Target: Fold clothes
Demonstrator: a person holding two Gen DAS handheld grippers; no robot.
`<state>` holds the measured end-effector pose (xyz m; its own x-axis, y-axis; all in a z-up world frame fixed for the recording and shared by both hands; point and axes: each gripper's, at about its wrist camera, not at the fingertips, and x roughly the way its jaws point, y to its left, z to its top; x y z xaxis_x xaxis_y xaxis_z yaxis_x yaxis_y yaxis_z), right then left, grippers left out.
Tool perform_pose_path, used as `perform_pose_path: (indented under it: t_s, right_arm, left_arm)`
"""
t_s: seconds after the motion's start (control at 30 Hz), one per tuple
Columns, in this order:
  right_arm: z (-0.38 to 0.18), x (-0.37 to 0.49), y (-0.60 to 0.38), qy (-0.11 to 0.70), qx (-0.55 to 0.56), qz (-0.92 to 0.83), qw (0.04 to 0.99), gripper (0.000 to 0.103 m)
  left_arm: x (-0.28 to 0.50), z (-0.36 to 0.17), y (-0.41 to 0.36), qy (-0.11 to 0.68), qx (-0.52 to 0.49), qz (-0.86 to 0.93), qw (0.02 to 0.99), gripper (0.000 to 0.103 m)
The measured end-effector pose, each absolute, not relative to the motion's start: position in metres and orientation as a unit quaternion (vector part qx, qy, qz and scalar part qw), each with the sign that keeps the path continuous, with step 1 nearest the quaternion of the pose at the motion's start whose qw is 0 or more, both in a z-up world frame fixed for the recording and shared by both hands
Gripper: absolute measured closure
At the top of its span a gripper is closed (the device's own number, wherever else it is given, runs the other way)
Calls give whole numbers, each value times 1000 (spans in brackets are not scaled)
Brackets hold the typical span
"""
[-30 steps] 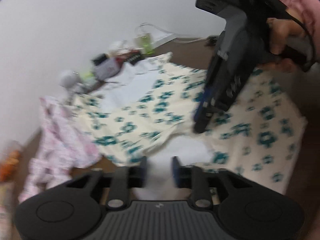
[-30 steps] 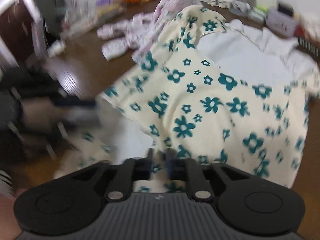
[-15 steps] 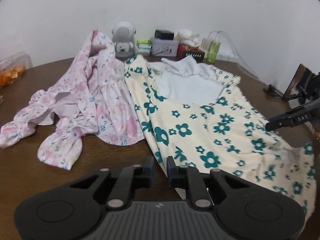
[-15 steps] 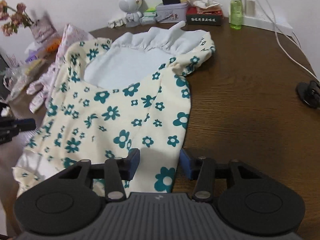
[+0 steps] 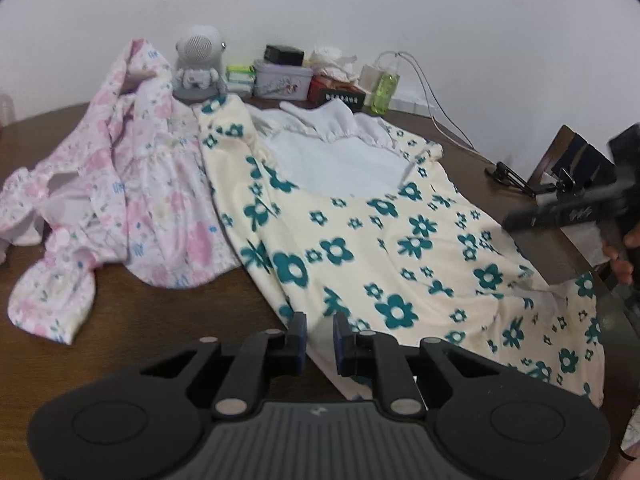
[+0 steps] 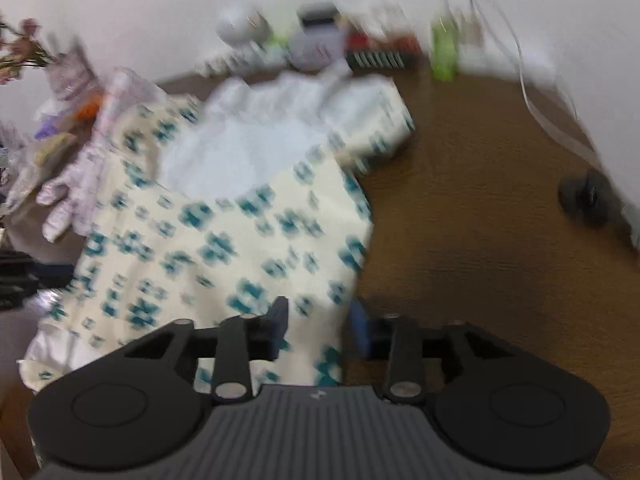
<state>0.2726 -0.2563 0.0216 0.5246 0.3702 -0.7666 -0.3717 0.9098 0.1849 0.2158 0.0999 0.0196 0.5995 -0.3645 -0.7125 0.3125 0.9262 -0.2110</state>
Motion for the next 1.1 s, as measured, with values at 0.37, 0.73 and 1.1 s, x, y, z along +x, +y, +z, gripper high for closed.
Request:
perform_pose_path:
  t_s: [0.37, 0.73, 1.1]
  right_arm:
    - [28, 196, -163, 418, -137, 361, 822, 50]
    - [19, 117, -214, 414, -96, 342, 838, 50]
    - [-1, 103, -226, 436, -113, 333, 828, 91]
  left_arm:
    - [136, 44, 85, 348, -34, -247, 904, 57]
    - [110, 37, 0, 355, 107, -325, 870, 58]
    - [88, 24, -4, 378, 151, -259, 876, 95]
